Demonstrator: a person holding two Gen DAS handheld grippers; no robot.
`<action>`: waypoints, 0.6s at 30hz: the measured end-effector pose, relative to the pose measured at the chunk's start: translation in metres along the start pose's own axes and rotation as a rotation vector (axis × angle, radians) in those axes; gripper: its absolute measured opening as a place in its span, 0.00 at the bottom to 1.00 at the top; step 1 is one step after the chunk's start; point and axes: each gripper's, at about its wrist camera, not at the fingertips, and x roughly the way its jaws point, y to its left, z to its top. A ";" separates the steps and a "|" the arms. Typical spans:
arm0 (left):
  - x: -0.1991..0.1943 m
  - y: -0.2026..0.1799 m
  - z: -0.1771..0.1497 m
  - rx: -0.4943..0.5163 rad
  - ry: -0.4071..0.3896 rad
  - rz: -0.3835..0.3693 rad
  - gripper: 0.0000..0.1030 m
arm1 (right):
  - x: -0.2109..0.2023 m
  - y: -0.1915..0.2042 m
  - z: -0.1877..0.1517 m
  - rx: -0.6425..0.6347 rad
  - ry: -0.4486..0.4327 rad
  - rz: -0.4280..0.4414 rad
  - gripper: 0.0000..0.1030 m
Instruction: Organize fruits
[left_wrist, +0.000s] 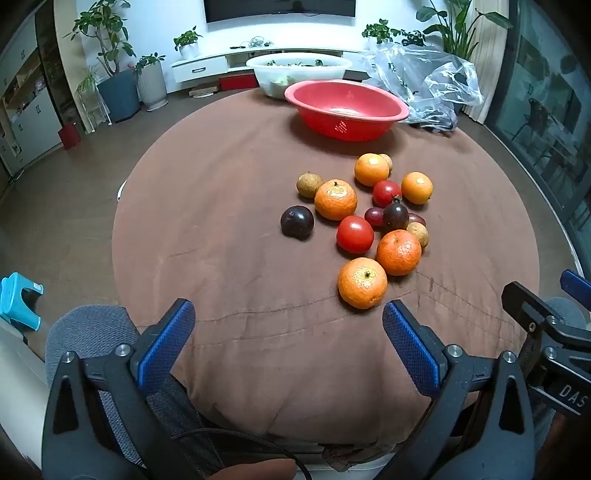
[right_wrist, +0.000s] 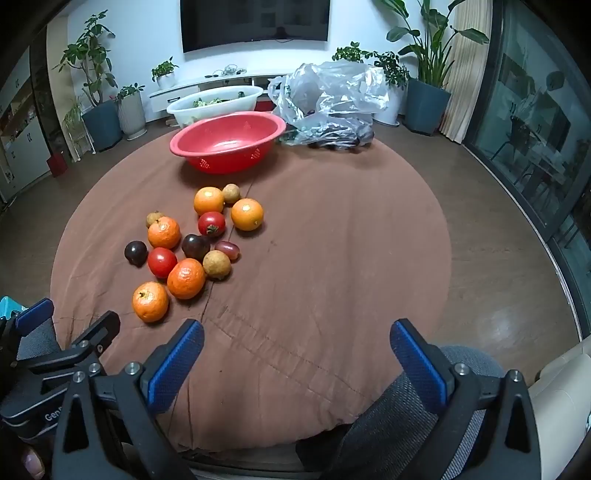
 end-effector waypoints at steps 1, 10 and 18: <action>0.000 0.000 0.000 0.000 0.000 0.001 1.00 | 0.000 0.000 0.002 0.001 0.002 -0.001 1.00; -0.004 0.004 0.000 -0.009 -0.001 0.009 1.00 | 0.006 0.004 -0.004 -0.007 -0.018 0.000 1.00; -0.004 0.005 0.000 -0.013 -0.001 0.013 1.00 | 0.004 0.005 -0.005 -0.013 -0.030 0.008 1.00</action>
